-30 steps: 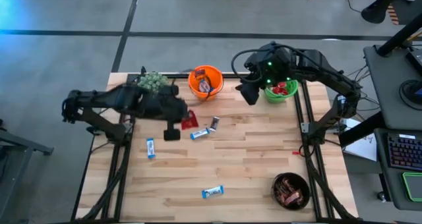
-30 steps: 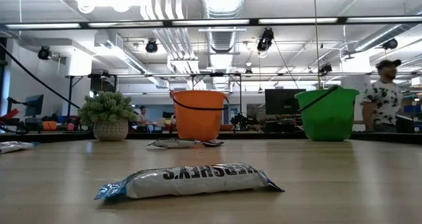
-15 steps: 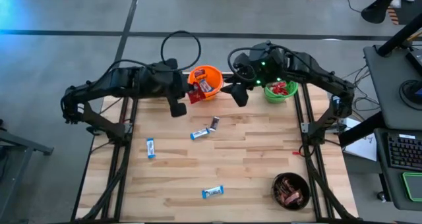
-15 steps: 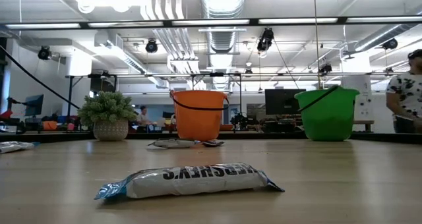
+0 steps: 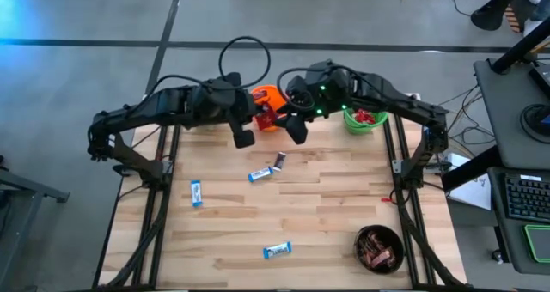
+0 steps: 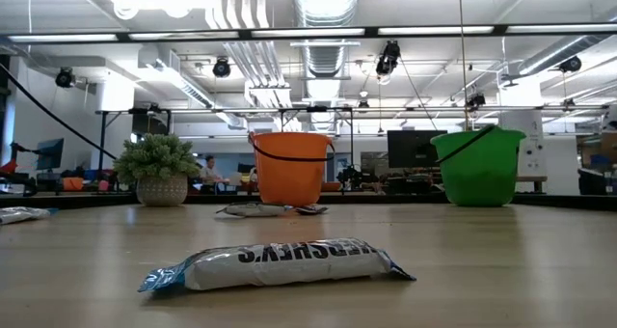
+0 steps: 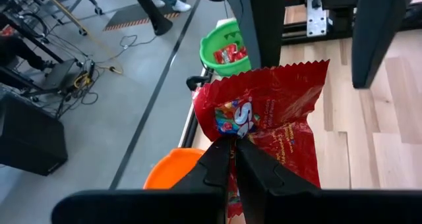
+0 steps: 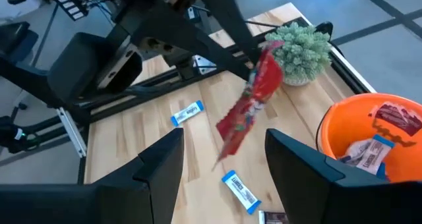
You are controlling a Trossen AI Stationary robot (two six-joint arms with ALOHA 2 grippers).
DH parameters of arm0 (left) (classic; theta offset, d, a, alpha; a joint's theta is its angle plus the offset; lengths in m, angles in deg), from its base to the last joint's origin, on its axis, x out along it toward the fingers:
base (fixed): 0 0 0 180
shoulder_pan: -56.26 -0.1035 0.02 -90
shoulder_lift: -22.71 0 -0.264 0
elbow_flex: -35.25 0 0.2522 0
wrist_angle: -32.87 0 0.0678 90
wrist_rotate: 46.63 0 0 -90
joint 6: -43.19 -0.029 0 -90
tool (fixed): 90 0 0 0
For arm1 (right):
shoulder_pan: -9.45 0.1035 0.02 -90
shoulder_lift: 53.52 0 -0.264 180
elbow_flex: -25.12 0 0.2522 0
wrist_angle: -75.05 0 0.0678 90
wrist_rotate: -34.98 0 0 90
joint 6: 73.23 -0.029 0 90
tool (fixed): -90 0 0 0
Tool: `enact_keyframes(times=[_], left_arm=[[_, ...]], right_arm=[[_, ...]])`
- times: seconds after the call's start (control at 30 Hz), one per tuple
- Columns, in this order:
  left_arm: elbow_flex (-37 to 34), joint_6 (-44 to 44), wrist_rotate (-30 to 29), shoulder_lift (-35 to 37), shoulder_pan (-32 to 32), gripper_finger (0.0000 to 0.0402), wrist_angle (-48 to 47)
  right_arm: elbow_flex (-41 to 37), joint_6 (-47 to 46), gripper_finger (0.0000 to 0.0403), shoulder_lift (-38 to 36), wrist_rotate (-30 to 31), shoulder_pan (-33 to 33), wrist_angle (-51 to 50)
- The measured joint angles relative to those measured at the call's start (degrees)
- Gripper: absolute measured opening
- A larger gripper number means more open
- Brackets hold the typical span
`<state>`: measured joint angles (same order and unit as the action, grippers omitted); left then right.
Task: Sort candy
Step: Put the red candy into the green bucket
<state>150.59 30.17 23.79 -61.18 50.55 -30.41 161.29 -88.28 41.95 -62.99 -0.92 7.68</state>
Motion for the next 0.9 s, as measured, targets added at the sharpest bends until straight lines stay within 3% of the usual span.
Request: enact_keyframes(times=[0.4, 0.53, 0.73, 0.9], left_arm=[[-0.04, -0.37, 0.60, -0.14, -0.33, 0.0000, 1.12], [-0.04, -0.83, 0.64, -0.14, -0.31, 0.0000, 1.41], [-0.04, -0.87, 0.61, -0.09, -0.33, 0.0000, 1.28], [-0.04, -0.85, 0.57, -0.07, -0.33, 0.0000, 1.22]], right_arm=[[0.02, 1.70, 0.0187, 2.69, 0.51, -0.57, 3.06], [0.02, 1.78, 0.0144, 3.35, 1.67, -1.43, 2.98], [0.02, 2.98, 0.0028, 3.40, 2.99, -1.68, 3.02], [0.02, 3.71, 0.0012, 3.40, 3.02, -1.67, 2.89]])
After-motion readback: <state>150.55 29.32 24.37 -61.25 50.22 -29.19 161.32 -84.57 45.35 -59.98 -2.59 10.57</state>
